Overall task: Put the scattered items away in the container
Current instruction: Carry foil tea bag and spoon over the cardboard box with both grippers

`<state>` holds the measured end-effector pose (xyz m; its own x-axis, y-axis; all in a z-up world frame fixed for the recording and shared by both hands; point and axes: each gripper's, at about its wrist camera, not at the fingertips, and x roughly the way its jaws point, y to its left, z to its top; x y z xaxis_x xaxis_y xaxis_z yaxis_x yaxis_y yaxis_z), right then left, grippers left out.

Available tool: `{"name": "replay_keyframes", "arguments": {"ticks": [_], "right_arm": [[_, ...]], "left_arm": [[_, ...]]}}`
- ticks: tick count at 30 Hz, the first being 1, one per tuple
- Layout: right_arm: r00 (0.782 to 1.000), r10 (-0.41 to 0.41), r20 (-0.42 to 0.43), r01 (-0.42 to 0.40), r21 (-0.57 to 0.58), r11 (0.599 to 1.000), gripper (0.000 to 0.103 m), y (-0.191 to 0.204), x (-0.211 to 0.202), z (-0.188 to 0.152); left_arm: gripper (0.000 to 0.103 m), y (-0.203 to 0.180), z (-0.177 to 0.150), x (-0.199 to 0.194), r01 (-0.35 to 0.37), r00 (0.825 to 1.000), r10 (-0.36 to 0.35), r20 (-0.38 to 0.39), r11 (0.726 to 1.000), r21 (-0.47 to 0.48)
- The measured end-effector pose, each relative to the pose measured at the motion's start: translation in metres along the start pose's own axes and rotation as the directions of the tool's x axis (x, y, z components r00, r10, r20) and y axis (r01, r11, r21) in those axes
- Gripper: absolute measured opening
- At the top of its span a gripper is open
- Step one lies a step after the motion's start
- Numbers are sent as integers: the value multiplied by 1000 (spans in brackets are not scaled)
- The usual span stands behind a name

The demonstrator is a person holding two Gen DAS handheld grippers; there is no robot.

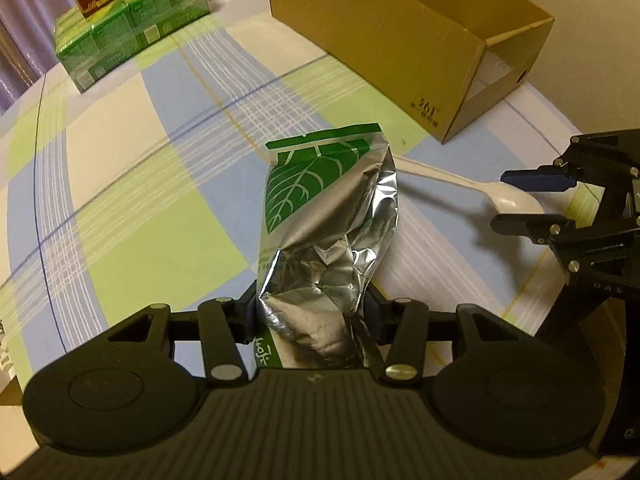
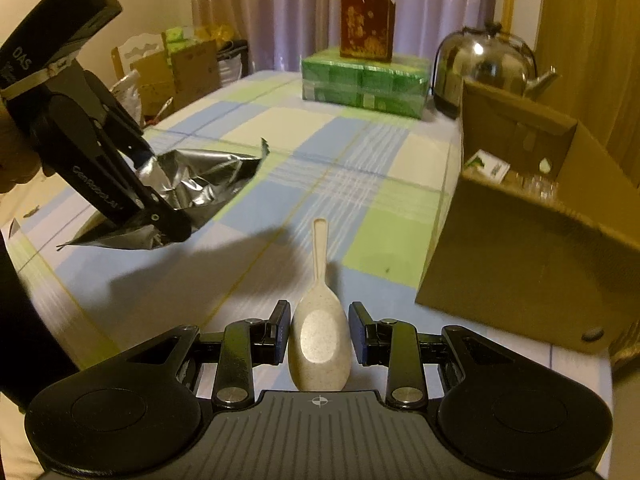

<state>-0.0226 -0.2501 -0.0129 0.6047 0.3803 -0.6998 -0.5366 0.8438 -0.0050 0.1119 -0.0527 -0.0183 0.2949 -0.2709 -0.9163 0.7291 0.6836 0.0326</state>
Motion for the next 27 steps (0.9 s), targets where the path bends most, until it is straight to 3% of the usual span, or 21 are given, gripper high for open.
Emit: {"name": "replay_keyframes", "arguments": {"ticks": [8, 16, 27], "right_arm": [[995, -42, 89, 46, -49, 998, 29, 5, -18, 28], [977, -104, 188, 119, -68, 991, 29, -11, -39, 62], [939, -260, 225, 258, 41, 965, 29, -75, -57, 82]], "left_arm": [[45, 3, 28, -30, -23, 997, 21, 74, 999, 27], [45, -4, 72, -60, -34, 987, 23, 161, 997, 64], [45, -51, 147, -66, -17, 977, -21, 212, 984, 175]]}}
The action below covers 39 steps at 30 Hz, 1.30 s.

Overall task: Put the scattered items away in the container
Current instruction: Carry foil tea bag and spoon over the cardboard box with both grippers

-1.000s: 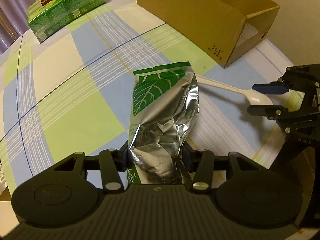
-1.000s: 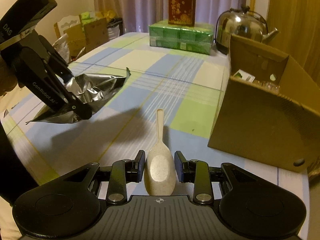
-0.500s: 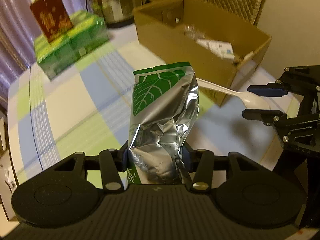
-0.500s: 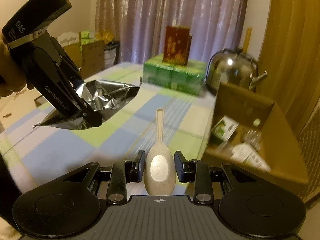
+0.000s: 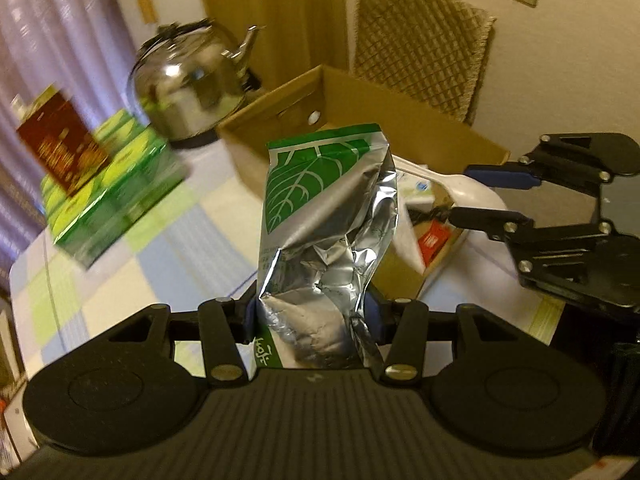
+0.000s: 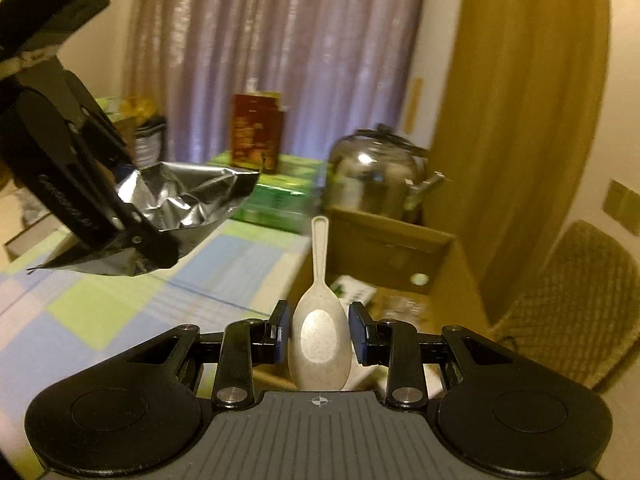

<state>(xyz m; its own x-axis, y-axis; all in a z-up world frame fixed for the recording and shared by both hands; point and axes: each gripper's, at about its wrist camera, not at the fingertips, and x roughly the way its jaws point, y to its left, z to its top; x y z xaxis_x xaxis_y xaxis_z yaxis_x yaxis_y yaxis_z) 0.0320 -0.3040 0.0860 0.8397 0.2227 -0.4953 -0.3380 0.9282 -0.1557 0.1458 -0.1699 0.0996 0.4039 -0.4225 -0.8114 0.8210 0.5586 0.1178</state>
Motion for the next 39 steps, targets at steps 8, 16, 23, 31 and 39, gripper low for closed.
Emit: {"name": "replay_keyframes", "arguments": {"ticks": [8, 16, 23, 31, 39], "right_arm": [[996, -75, -52, 78, 62, 995, 29, -57, 20, -6], [991, -76, -106, 77, 9, 997, 29, -92, 42, -11], [984, -67, -167, 63, -30, 998, 29, -105, 70, -11], [976, -53, -209, 44, -45, 998, 29, -108, 95, -13], [967, -35, -254, 21, -56, 998, 29, -110, 113, -18]], "left_arm": [[45, -30, 48, 37, 41, 999, -40, -12, 995, 95], [45, -47, 75, 72, 82, 997, -80, -18, 975, 206], [45, -47, 99, 98, 95, 995, -93, -20, 963, 254], [45, -38, 125, 133, 110, 993, -100, -58, 973, 205], [45, -38, 145, 170, 106, 992, -88, -90, 972, 211]]}}
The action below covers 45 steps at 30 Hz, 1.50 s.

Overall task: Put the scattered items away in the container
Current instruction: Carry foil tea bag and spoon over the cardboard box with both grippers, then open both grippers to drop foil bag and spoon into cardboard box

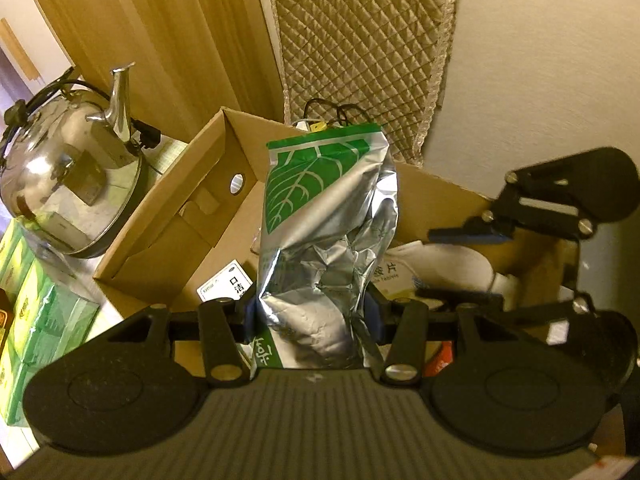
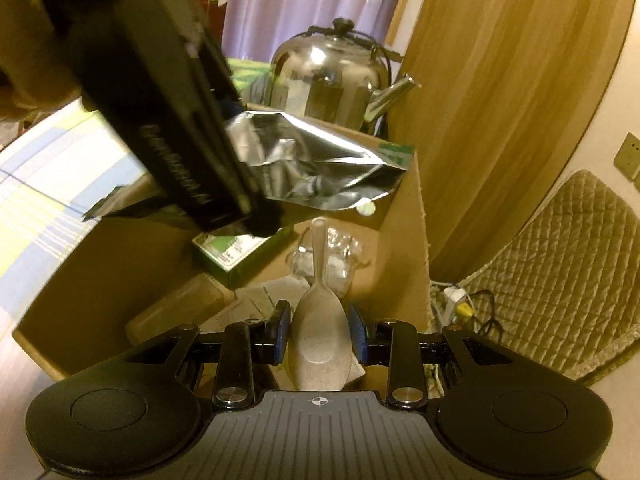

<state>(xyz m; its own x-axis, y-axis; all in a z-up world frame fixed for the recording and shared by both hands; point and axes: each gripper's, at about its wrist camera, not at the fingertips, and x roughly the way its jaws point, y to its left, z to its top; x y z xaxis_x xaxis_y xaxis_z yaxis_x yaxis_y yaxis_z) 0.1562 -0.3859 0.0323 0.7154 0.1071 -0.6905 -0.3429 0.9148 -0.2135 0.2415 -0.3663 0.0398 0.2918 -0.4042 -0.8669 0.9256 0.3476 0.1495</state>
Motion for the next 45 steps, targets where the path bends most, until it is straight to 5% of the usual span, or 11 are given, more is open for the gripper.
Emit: {"name": "replay_keyframes", "arguments": {"ticks": [17, 34, 45], "right_arm": [[999, 5, -54, -5, -5, 1000, 29, -6, 24, -4], [1000, -4, -19, 5, 19, 1000, 30, 4, 15, -7], [999, -25, 39, 22, 76, 997, 62, 9, -30, -4]], "left_arm": [[50, 4, -6, 41, -15, 999, 15, -35, 1000, 7], [51, 2, -21, -2, -55, 998, 55, 44, 998, -6], [68, -8, -45, -56, -82, 990, 89, 109, 994, -68]]}}
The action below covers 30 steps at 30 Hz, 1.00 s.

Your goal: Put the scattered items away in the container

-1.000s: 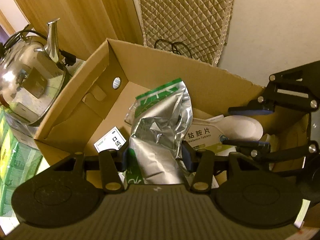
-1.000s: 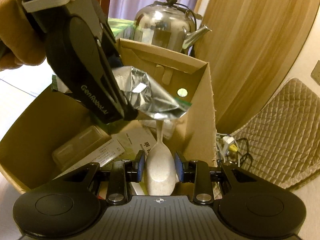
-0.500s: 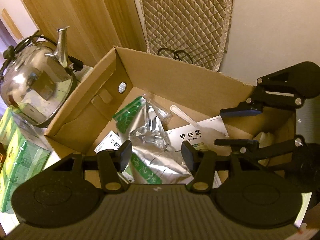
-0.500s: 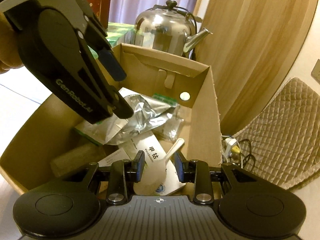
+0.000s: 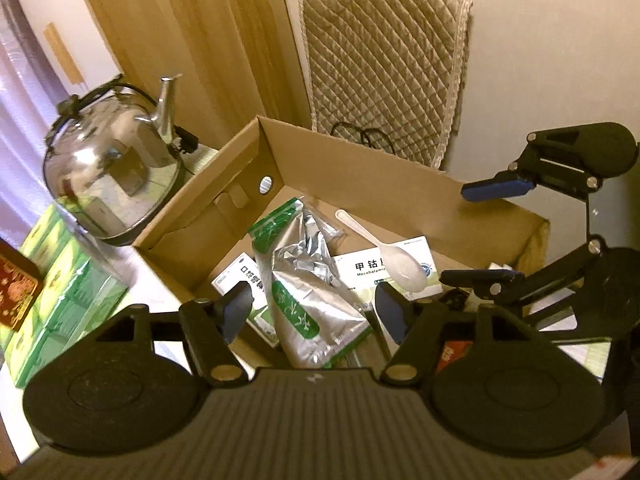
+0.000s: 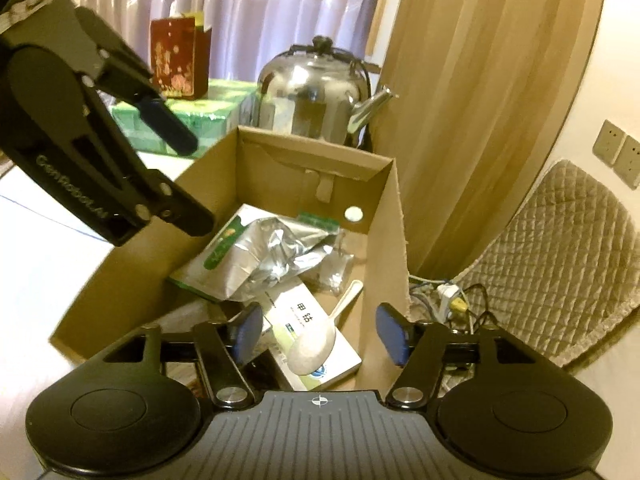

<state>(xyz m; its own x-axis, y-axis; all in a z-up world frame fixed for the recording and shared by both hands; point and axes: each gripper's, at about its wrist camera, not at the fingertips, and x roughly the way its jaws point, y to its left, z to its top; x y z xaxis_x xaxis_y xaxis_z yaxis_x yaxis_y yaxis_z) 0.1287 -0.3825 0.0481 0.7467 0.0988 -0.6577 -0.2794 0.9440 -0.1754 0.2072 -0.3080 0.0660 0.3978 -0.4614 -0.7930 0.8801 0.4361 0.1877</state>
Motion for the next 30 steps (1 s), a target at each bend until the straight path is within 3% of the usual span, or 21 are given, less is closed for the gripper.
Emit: {"name": "replay_keyframes", "arguments": {"ticks": [3, 4, 6, 10, 22, 30], "right_arm": [[1000, 8, 15, -9, 29, 1000, 67, 1, -16, 0], [1000, 11, 20, -12, 45, 999, 75, 0, -22, 0], [1000, 15, 27, -18, 80, 997, 80, -1, -33, -2], [998, 53, 18, -55, 167, 984, 83, -7, -52, -5], [997, 79, 13, -79, 235, 969, 91, -12, -101, -23], [995, 103, 0, -98, 321, 942, 95, -17, -127, -40]], "left_arm": [[76, -3, -8, -17, -7, 1000, 8, 18, 999, -37], [79, -5, -10, -22, -7, 1000, 8, 24, 999, -47], [86, -10, -18, -34, -11, 999, 14, 38, 998, -69], [102, -21, -35, -58, -10, 997, 19, 76, 992, -124], [102, -56, -82, -101, -71, 991, 109, 83, 926, -372], [102, -72, -96, -127, -74, 983, 147, 105, 859, -507]]}}
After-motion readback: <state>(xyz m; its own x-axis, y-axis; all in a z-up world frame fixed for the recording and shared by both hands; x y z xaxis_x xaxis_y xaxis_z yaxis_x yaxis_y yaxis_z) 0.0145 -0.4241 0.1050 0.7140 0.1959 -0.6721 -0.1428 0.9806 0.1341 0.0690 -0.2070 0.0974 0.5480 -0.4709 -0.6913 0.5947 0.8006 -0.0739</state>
